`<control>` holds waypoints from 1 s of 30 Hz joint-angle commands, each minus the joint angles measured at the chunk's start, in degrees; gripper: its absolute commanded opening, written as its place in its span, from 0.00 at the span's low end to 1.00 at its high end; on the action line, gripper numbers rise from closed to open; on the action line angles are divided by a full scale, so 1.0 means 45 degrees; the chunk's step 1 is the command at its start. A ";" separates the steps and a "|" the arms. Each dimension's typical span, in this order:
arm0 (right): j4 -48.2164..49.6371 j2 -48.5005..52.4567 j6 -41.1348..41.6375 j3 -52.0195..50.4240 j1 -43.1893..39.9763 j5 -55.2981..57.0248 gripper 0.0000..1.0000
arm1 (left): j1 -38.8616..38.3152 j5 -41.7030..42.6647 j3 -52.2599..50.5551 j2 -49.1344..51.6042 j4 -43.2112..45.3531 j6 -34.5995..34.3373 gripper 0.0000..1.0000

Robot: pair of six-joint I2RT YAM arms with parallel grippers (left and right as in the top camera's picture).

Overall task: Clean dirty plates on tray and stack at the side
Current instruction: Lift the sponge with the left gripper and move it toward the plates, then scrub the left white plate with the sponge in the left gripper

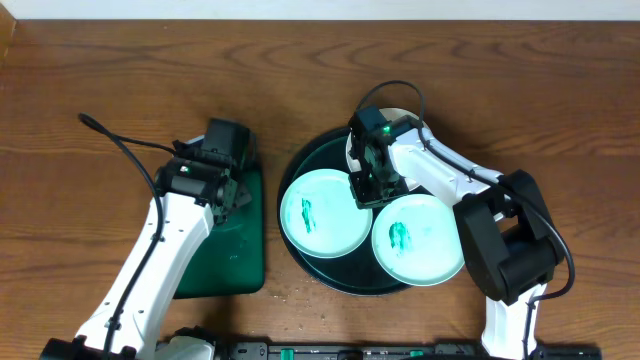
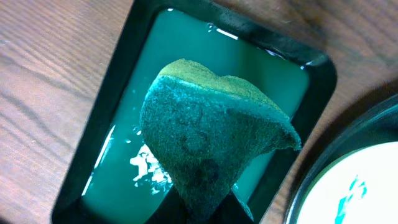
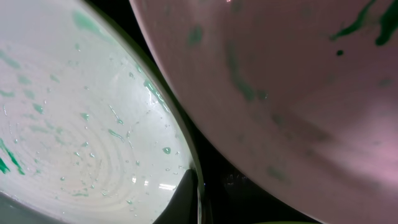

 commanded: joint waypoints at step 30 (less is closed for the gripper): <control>0.0301 0.0219 -0.0204 -0.0073 0.0243 -0.0447 0.01 | 0.0121 0.5833 0.0063 0.2307 0.0437 0.2812 0.07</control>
